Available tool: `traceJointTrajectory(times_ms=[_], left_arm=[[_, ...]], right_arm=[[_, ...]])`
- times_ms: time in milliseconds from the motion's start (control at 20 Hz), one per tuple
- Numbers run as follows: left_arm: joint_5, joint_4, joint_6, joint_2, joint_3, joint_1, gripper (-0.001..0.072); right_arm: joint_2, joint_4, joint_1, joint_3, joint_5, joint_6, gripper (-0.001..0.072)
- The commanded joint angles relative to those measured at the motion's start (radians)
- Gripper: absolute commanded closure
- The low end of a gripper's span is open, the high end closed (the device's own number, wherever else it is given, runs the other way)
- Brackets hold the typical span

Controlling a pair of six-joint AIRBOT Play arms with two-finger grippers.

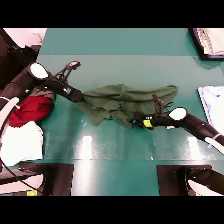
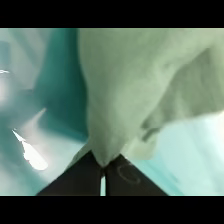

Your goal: Fold the shirts.

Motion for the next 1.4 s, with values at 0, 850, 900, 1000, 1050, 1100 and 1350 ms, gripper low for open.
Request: traceJointTrajectory(times_ms=[0,850,900,1000,1050,1100,1350], left_arm=[[0.014,0.248,-0.127,0.116,0.127,0.001,0.0683],[0.108,-0.172,-0.107,0.535,0.975,0.000,0.0683],[0.098,-0.173,-0.108,0.529,0.967,0.000,0.0683],[0.086,-0.171,-0.120,0.513,0.903,0.000,0.0683],[0.080,-0.183,-0.138,0.504,0.848,0.000,0.0683],[0.060,-0.212,-0.142,0.476,0.782,0.000,0.0682],[-0.095,-0.221,-0.153,0.179,0.572,-0.012,0.0683]], right_arm=[[0.166,-0.002,-0.083,0.074,-0.021,-0.050,0.0693],[0.570,-0.261,-0.862,1.086,0.492,-0.083,0.0694],[0.553,-0.259,-0.912,1.122,0.549,-0.082,0.0693],[0.494,-0.228,-1.021,1.190,0.697,-0.070,0.0694],[0.455,-0.174,-1.054,1.210,0.752,-0.061,0.0693],[0.423,-0.126,-1.059,1.210,0.769,-0.035,0.0694],[0.254,-0.107,-1.053,1.051,0.876,0.020,0.0693]])
